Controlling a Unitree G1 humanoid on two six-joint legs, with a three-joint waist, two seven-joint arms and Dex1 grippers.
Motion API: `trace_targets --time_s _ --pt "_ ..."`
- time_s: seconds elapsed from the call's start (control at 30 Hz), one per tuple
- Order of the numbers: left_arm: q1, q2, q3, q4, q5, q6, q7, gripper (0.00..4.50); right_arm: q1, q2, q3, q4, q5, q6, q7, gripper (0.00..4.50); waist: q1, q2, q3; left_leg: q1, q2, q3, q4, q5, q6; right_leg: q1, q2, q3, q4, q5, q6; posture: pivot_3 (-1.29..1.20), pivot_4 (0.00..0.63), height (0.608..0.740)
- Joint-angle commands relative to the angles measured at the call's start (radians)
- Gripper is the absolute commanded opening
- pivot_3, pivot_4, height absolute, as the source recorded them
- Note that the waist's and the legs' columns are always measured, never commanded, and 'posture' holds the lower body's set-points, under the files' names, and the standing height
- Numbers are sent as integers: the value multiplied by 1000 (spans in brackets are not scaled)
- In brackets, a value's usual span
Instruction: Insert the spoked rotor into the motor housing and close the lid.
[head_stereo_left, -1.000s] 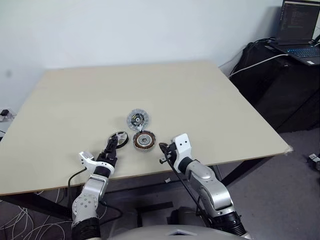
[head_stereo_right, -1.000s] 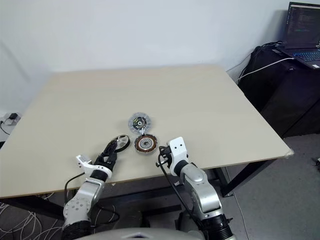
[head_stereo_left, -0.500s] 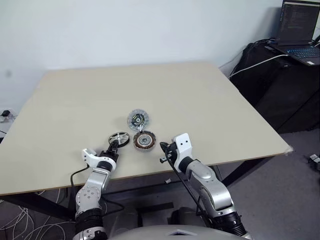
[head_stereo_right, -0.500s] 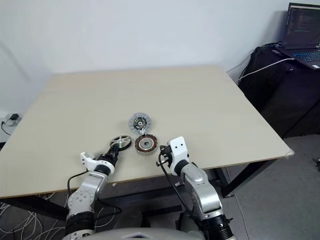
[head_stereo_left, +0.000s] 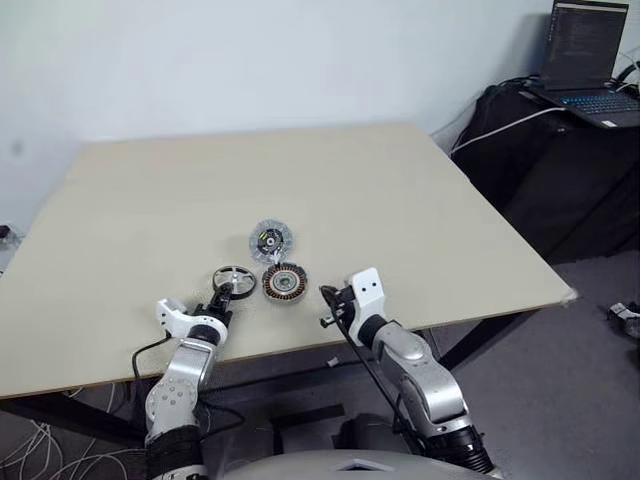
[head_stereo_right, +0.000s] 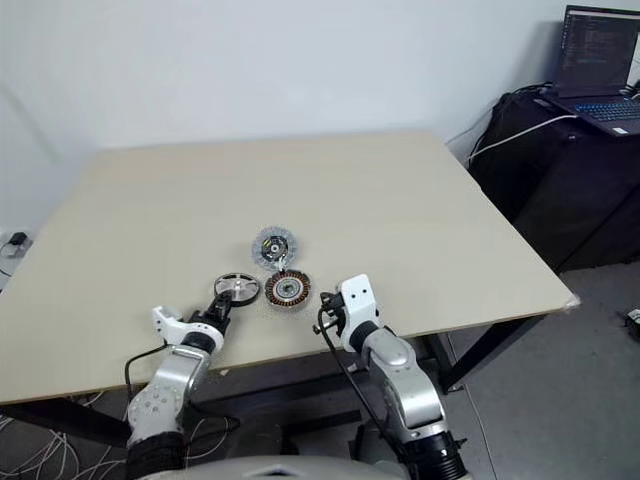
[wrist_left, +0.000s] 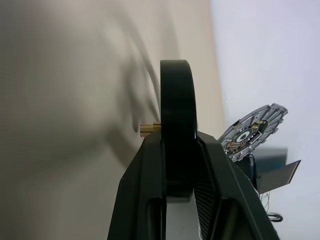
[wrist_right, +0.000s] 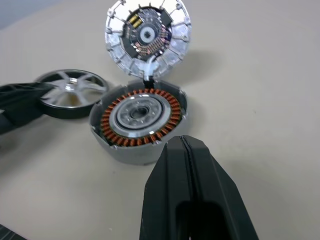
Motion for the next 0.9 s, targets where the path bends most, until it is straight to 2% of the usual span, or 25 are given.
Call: trace_targets --time_s 0.03,0.27,0.57,0.9 --pt "77 -85 -7 -121 -61 -15 -115 419 -11 4 -10 -38 14 -16 -5 0 1 -1 2 0 0 0 0 0 0 0 0 0 0 0 -1 0 0 740" --pt "139 -38 -79 -231 -163 89 -224 419 -17 2 -3 -28 18 -11 -1 0 14 -3 6 -2 -1 -1 0 0 0 0 -2 -1 -1 -1 -1 0 0 740" --pt "38 7 -207 -172 -107 179 -182 419 -17 -2 1 -28 15 -13 -4 0 10 -2 7 -2 0 -1 0 0 0 -1 0 -1 0 -1 -1 0 0 740" --pt "-27 4 -209 -113 -30 194 -111 419 -11 2 -7 -31 16 -22 -17 0 8 -2 7 -2 0 -1 0 0 0 0 1 0 -1 -1 -1 0 0 740"
